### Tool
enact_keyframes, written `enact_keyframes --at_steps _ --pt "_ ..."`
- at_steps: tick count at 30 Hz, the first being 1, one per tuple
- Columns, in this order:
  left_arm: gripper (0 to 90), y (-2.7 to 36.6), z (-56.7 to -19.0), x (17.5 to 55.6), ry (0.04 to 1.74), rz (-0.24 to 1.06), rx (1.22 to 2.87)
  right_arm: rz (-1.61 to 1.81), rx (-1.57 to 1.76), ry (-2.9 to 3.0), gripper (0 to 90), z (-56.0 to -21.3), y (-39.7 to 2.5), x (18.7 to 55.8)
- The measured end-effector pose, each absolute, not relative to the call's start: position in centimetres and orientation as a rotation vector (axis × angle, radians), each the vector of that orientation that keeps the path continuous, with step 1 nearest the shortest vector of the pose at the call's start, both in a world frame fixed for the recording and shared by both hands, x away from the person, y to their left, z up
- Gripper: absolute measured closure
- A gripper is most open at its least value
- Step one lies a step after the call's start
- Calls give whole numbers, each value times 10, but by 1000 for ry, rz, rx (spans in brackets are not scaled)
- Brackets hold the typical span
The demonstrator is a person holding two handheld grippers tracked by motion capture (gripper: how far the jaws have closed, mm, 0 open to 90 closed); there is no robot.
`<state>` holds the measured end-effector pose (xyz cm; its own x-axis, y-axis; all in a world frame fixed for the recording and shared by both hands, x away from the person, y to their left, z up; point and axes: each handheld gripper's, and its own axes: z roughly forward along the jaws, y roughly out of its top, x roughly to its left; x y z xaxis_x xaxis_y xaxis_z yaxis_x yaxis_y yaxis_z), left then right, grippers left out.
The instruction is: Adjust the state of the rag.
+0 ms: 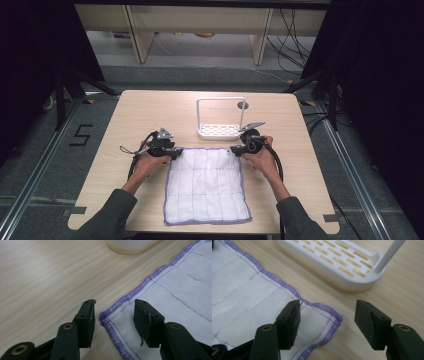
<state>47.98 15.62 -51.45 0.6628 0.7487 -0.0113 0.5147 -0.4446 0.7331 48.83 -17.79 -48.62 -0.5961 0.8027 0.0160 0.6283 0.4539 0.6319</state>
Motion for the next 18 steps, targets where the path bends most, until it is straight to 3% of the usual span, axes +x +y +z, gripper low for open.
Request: enact_keyframes --at_steps 11,18 --pt "603 152 -513 477 920 419 2197 812 1168 2450 446 -499 -174 493" --pt "733 152 -513 477 917 365 2182 866 1152 2479 642 -500 -174 492"
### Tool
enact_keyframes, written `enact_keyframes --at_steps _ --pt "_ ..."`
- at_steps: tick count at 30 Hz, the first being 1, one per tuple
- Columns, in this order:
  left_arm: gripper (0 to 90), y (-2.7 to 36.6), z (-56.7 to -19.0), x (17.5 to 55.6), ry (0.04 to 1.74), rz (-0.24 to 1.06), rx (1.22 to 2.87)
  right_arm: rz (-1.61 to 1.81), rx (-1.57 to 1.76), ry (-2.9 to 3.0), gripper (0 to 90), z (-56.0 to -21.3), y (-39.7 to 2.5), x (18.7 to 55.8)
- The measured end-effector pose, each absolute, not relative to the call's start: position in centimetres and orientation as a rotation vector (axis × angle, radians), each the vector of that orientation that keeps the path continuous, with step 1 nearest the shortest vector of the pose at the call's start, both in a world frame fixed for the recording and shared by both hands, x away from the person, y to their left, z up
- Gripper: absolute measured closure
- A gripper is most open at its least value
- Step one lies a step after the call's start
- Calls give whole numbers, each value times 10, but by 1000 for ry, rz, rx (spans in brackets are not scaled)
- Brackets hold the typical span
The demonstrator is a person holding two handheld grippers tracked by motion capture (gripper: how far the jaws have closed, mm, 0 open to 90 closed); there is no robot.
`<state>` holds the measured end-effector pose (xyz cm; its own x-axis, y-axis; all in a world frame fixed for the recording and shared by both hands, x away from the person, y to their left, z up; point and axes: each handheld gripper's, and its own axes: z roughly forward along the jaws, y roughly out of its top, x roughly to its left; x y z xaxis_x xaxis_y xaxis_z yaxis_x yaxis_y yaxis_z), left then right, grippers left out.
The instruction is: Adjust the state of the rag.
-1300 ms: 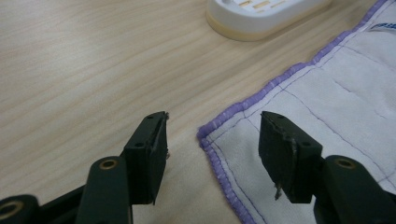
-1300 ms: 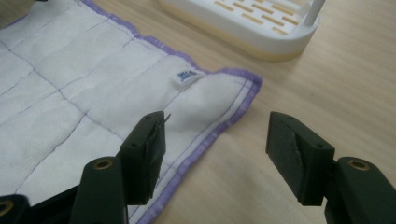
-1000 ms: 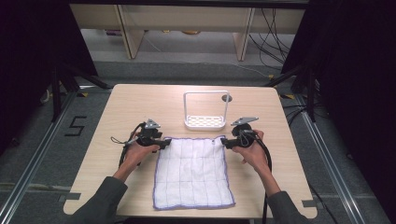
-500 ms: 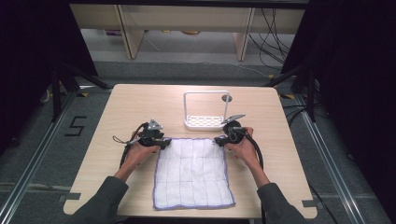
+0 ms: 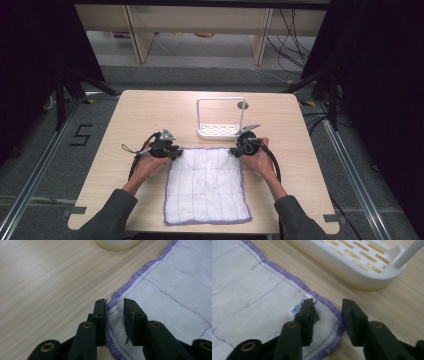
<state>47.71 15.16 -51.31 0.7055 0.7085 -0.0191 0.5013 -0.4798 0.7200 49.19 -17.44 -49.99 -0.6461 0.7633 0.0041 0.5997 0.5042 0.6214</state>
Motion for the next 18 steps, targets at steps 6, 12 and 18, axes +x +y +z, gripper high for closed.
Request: enact_keyframes --at_steps 6,12,18 --pt "830 149 -512 475 917 369 2187 893 1147 2497 825 -499 -176 490" --pt "842 152 -508 475 903 398 2173 939 1118 2464 852 -495 -176 488" --pt "842 152 -499 474 889 411 2140 969 1097 2437 855 -486 -181 487"
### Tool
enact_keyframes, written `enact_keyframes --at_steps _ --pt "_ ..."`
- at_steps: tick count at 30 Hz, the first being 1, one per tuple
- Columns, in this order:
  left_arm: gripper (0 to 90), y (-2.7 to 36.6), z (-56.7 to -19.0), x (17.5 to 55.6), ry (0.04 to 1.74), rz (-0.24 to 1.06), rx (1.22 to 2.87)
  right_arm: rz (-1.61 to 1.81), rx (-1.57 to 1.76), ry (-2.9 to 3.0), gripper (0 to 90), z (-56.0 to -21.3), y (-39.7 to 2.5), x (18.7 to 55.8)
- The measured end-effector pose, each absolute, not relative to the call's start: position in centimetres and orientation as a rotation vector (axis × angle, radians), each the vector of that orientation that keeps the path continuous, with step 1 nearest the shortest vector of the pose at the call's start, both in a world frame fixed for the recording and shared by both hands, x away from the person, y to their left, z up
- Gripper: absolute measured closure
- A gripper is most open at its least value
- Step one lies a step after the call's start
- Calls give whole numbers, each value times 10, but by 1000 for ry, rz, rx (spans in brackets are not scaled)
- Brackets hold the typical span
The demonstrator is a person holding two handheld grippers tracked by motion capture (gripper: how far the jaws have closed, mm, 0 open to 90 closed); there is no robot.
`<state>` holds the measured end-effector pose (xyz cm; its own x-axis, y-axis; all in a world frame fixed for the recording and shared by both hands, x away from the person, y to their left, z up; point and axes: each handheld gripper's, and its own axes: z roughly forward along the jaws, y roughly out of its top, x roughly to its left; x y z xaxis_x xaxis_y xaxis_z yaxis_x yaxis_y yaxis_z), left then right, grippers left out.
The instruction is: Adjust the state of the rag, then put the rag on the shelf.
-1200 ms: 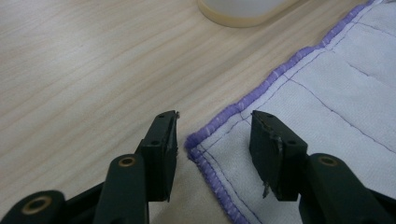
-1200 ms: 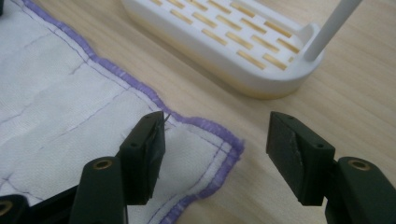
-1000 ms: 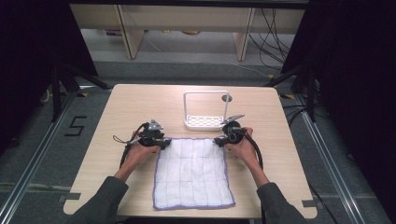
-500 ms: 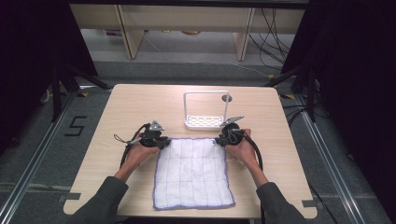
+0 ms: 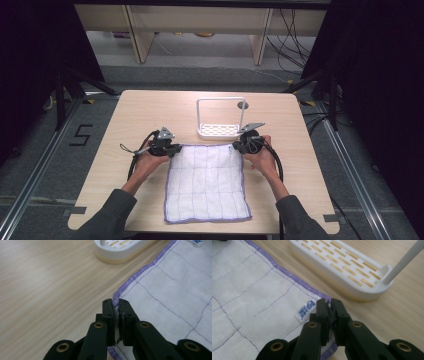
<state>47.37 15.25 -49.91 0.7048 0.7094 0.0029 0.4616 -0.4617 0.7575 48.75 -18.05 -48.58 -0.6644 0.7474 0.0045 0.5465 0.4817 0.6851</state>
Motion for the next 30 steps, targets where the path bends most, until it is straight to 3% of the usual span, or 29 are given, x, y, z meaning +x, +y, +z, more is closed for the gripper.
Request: enact_keyframes --at_steps 30 --pt "840 152 -478 474 874 427 1998 1084 1074 2373 857 -456 -192 482"
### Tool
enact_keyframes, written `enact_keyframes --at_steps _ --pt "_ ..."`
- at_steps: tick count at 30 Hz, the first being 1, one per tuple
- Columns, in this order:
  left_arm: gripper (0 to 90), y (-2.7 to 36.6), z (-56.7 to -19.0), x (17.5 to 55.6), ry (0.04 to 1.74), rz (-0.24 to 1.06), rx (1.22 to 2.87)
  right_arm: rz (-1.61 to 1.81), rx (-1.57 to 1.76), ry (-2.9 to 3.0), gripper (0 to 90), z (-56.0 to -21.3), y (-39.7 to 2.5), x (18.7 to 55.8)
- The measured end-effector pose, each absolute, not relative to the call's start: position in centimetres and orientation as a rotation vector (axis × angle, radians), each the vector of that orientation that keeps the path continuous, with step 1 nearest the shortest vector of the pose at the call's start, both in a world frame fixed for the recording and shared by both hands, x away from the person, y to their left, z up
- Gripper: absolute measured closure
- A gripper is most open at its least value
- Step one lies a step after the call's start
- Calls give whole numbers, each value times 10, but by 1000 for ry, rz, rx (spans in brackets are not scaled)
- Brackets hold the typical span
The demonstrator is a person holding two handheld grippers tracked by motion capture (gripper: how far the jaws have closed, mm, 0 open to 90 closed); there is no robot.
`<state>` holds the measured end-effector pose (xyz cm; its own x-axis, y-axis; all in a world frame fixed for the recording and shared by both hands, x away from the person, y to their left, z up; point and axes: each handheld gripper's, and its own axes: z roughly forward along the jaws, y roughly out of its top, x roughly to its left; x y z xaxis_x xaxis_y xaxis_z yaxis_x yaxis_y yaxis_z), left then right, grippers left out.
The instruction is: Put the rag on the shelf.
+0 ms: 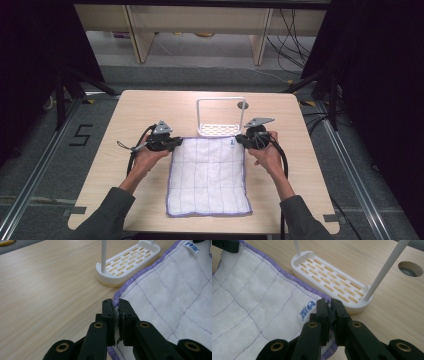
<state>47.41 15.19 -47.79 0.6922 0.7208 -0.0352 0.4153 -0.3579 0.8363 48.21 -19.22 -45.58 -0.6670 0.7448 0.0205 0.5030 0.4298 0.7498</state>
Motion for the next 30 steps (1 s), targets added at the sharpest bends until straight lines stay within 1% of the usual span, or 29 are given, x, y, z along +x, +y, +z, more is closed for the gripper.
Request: enact_keyframes --at_steps 1,4,8,18,26,27,30 --pt "840 154 -474 473 856 433 2017 1083 1077 2375 857 -454 -192 482" --pt "840 153 -464 468 844 442 1979 1102 1048 2360 857 -447 -193 481" --pt "839 154 -452 457 808 466 1982 1132 1020 2353 857 -434 -191 470" --pt "839 163 -444 407 718 481 1992 1203 910 2350 857 -417 -198 422" --pt "837 168 -451 365 670 449 2008 1216 814 2407 857 -419 -196 382" --pt "837 168 -452 361 663 440 2010 1214 846 2411 857 -419 -195 376" --pt "835 168 -457 348 659 439 2017 1211 800 2400 857 -421 -196 367"
